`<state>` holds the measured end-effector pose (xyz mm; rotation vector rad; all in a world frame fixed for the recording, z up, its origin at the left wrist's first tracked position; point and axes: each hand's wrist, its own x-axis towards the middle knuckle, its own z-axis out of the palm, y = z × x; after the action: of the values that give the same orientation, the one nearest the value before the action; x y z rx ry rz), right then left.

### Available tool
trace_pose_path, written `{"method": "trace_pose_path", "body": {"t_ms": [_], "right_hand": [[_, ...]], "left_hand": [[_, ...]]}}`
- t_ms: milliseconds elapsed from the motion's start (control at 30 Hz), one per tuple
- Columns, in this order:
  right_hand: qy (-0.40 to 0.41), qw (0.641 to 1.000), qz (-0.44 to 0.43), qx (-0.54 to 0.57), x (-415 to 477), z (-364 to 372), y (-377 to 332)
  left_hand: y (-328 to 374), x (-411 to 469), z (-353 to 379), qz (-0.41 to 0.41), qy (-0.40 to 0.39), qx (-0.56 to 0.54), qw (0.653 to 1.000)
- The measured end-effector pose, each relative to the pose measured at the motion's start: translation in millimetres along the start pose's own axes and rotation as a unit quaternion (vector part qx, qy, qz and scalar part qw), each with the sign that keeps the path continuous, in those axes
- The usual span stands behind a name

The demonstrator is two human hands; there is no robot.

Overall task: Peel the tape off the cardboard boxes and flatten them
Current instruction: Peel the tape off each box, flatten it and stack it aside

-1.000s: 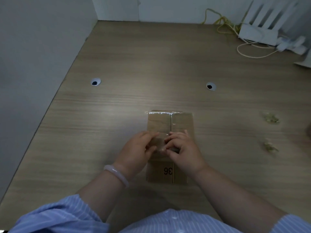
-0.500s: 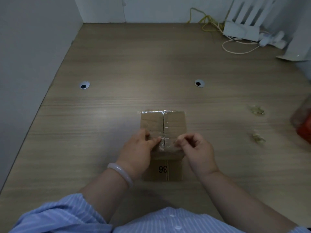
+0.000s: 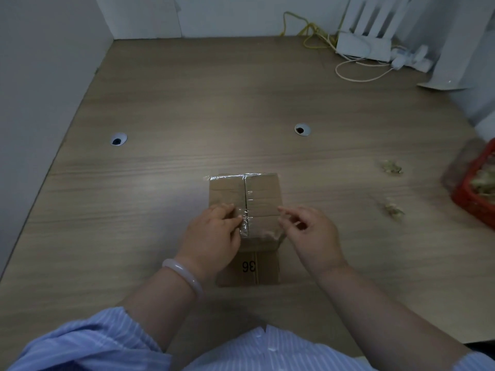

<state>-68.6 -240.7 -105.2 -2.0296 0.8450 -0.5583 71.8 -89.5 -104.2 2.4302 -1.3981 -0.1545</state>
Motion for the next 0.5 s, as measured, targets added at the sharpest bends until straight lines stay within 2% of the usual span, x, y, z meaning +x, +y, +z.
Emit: {"method": "trace_pose_path", "body": {"t_ms": [100,200,333,500], "right_hand": [[-0.116,0.978,-0.112,-0.134,-3.4,9.9,3.8],[-0.116,0.957,-0.176,-0.198,-10.7,13.4,12.5],[-0.095,0.959,-0.186,-0.194,-11.7,12.2,14.0],[-0.132,0.960,-0.152,-0.196,-7.3,12.0,6.3]], "left_hand": [[-2.3,1.6,3.4,-0.001,-0.002,-0.003,1.000],[-7.8,-0.4,7.2,-0.002,0.007,-0.011,1.000],[-8.9,-3.1,8.3,0.009,0.014,0.013,1.000],[-8.2,-3.9,9.2,0.018,0.001,0.065,0.998]]}}
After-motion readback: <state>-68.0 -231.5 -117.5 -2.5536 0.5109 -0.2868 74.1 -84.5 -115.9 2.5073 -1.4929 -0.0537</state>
